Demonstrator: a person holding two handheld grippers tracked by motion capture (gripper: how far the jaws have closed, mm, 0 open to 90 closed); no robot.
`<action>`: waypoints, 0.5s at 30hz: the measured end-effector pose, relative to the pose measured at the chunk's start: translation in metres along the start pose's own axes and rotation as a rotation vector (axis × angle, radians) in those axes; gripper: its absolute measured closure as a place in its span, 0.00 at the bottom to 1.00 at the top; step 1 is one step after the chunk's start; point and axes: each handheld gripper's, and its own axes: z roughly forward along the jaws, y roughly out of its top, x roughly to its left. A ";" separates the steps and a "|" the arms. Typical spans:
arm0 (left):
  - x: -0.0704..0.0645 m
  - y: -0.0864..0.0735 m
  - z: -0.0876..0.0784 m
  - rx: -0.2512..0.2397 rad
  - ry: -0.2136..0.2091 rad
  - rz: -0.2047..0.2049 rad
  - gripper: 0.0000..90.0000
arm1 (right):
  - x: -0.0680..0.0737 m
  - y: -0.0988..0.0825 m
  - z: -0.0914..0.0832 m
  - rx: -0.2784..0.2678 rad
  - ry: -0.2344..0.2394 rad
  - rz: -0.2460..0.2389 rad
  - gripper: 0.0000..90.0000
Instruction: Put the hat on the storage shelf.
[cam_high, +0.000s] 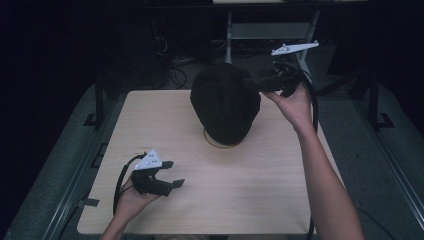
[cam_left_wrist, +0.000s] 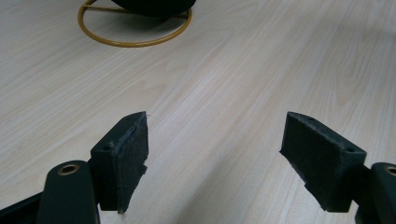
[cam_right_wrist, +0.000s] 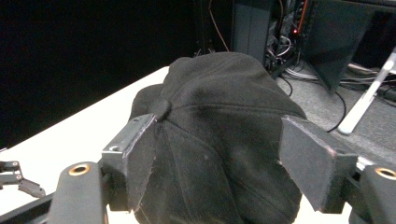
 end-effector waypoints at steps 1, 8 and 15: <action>0.000 0.000 0.000 0.000 0.001 0.000 0.25 | 0.000 -0.002 -0.002 -0.007 -0.002 -0.004 0.30; 0.000 0.000 -0.001 -0.001 0.005 0.004 0.25 | -0.004 -0.013 -0.012 0.002 0.002 0.021 0.28; 0.003 0.001 -0.002 -0.001 -0.007 -0.021 0.24 | -0.002 -0.024 -0.019 -0.001 0.033 0.032 0.26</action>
